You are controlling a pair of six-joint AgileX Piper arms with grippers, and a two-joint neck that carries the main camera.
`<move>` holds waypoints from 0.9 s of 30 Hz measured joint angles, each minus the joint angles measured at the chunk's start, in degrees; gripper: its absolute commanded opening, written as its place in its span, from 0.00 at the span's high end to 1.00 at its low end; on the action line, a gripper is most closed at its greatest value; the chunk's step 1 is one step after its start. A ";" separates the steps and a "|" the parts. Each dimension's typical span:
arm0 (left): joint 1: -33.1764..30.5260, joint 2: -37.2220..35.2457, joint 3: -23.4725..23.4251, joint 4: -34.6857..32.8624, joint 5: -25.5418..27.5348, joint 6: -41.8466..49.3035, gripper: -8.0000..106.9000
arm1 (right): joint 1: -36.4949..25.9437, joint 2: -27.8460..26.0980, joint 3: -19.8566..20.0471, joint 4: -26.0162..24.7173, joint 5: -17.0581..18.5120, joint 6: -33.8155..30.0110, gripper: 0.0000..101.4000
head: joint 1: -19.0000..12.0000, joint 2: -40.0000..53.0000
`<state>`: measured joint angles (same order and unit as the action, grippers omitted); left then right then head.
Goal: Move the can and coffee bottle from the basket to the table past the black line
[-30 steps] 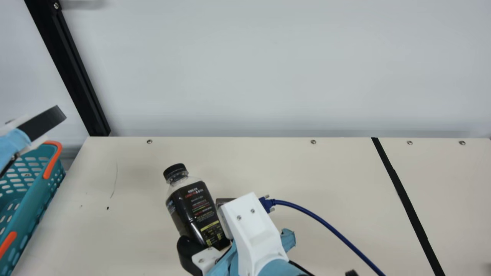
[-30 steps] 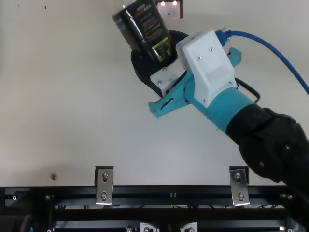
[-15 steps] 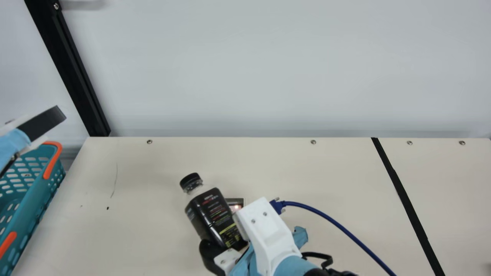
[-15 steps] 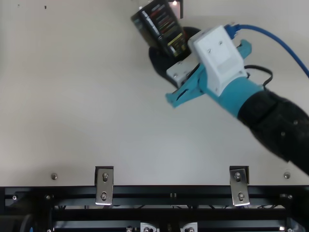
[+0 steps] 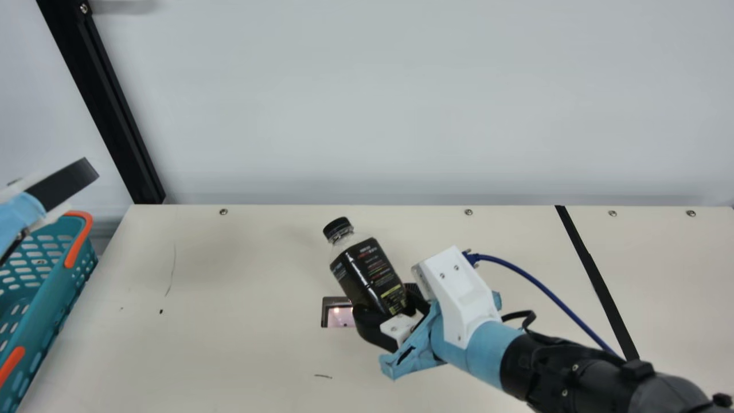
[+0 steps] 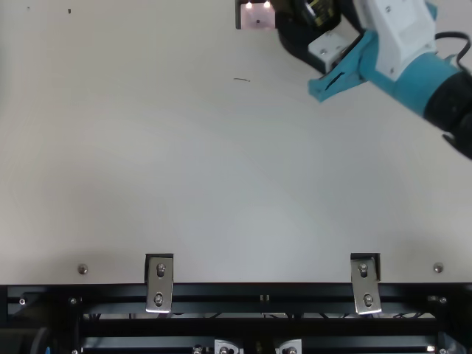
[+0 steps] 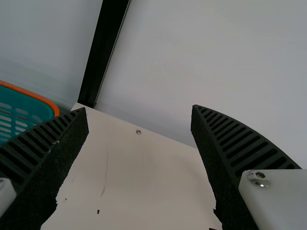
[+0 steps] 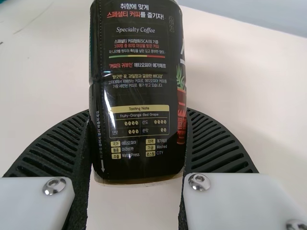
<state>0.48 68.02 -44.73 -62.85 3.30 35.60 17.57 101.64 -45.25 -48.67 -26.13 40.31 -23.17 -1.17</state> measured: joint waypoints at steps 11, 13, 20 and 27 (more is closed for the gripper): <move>0.00 0.00 0.00 0.00 0.00 0.00 0.15 | -2.44 -0.33 -2.84 -13.40 -0.35 9.09 1.00 | 0.00 0.00; 0.00 0.00 0.00 0.00 0.00 0.00 0.15 | -2.36 -0.47 -3.26 -14.71 -0.22 10.24 1.00 | 0.00 0.00; 0.00 0.00 0.00 0.00 0.00 0.00 0.15 | -0.83 -0.43 -4.74 -17.01 0.36 13.24 1.00 | 0.00 0.00; 0.00 0.00 0.00 0.00 0.00 0.00 0.15 | 1.57 0.58 -6.98 -18.89 2.05 15.45 1.00 | 0.29 0.00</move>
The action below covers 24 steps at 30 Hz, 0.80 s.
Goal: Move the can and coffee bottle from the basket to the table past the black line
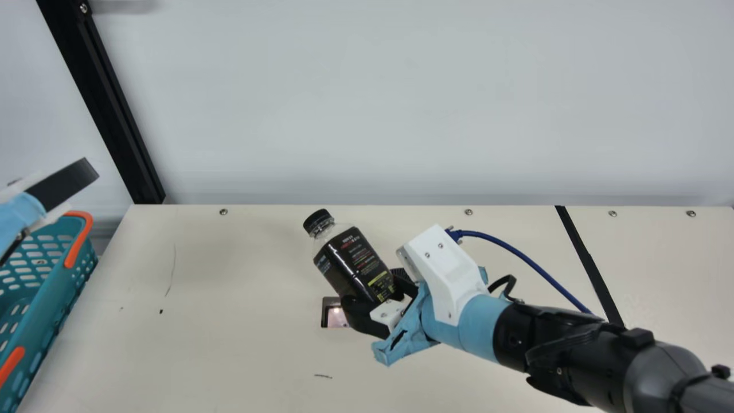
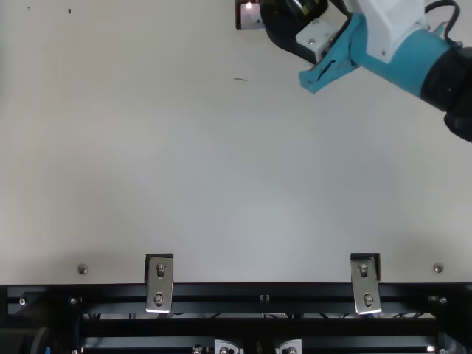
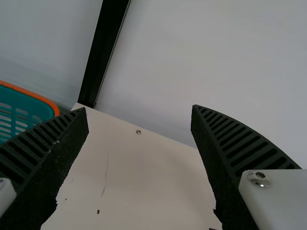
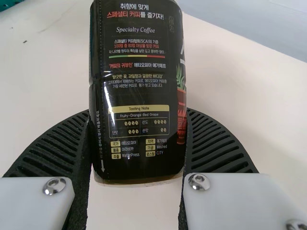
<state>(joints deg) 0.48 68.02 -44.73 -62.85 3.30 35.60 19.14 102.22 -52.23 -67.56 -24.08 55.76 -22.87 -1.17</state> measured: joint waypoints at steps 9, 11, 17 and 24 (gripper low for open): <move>0.00 0.00 0.00 0.00 0.00 0.00 0.15 | 2.13 1.02 -2.59 -2.04 2.27 2.75 1.00 | -0.29 0.00; 0.00 0.00 0.00 0.00 0.00 0.00 0.15 | 2.35 1.15 -2.82 -2.37 2.64 3.29 1.00 | -0.29 0.00; 0.00 0.00 0.00 0.00 0.00 0.00 0.15 | 2.56 0.66 -2.93 -3.45 3.36 4.50 1.00 | 0.00 0.00; 0.00 0.00 0.00 0.00 0.00 0.00 0.15 | 1.05 -1.12 -1.38 -3.82 4.19 5.11 1.00 | -0.29 0.00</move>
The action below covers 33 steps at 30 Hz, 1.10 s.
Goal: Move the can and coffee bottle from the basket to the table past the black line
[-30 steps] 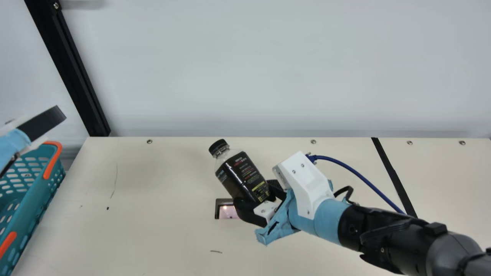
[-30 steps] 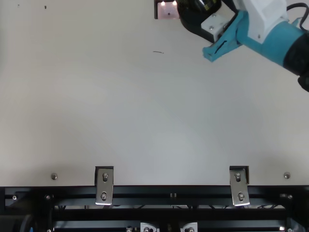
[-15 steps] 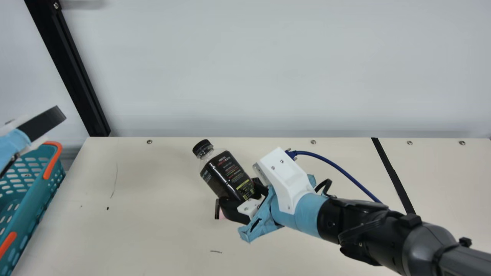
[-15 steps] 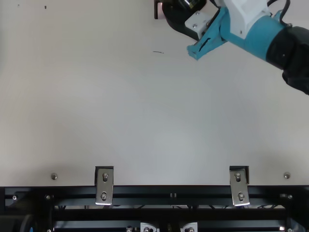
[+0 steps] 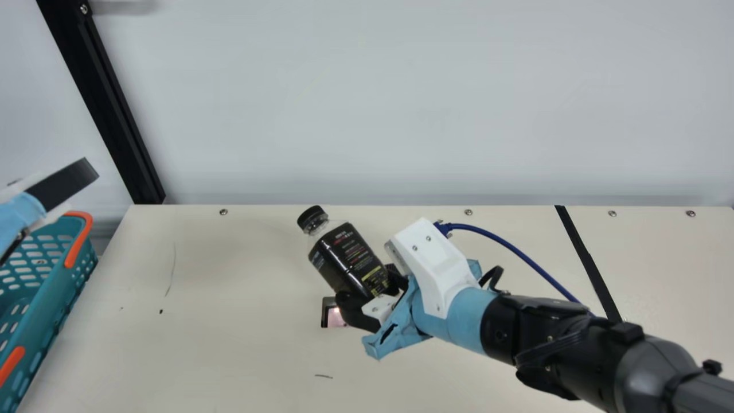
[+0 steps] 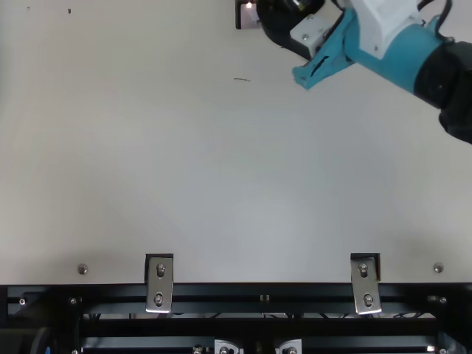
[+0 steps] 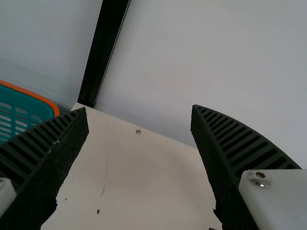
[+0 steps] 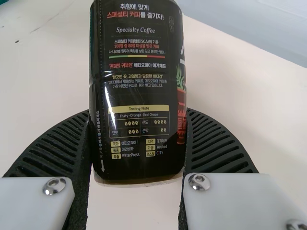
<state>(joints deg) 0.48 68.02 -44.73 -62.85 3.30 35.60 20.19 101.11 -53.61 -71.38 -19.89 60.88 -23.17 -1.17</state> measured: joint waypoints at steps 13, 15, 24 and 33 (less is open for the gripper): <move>0.00 0.00 0.00 0.00 0.00 0.00 0.15 | -4.52 -3.68 4.31 1.49 -0.02 -1.77 1.00 | 0.00 0.00; 0.00 0.00 0.00 0.00 0.00 0.00 0.15 | -5.42 -4.33 5.07 1.92 -0.09 -2.52 1.00 | 0.00 -0.29; 0.00 0.00 0.00 0.00 0.00 0.00 0.15 | -9.98 -7.23 8.67 4.50 0.35 -3.93 1.00 | 0.29 -8.21; 0.00 0.00 0.00 0.00 0.00 0.00 0.15 | -16.11 -10.86 13.05 5.81 2.69 -4.33 1.00 | 0.00 -19.94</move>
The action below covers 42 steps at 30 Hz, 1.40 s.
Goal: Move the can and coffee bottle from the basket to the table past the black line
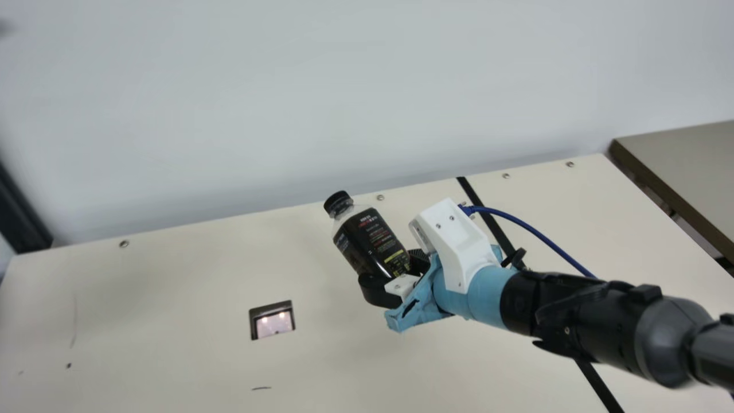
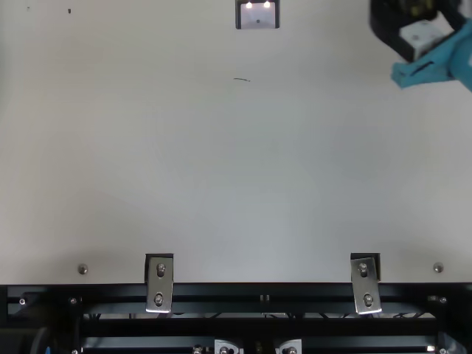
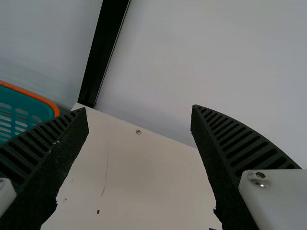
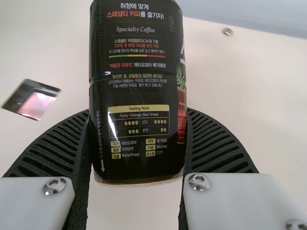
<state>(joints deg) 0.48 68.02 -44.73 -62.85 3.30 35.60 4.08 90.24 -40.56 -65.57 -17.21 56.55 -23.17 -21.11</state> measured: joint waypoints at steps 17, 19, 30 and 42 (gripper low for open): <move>0.00 0.00 0.00 0.00 0.00 0.00 0.15 | -15.03 -7.43 8.64 -2.59 1.89 1.70 1.00 | 0.29 -21.11; 0.00 0.00 0.00 0.00 0.00 0.00 0.15 | -17.13 -8.09 9.45 -3.16 2.22 2.17 1.00 | 0.29 -20.82; 0.00 0.00 0.00 0.00 0.00 0.00 0.15 | -28.66 -8.18 10.43 -6.69 5.33 3.04 1.00 | 0.00 -20.82; 0.00 0.00 0.00 0.00 0.00 0.00 0.15 | -36.85 -5.37 7.29 -8.51 8.66 -0.93 1.00 | 0.00 -20.82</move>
<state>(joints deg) 0.48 68.02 -44.73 -62.85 3.30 35.60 -32.76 84.87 -33.26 -74.08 -8.55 55.62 -23.17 -41.94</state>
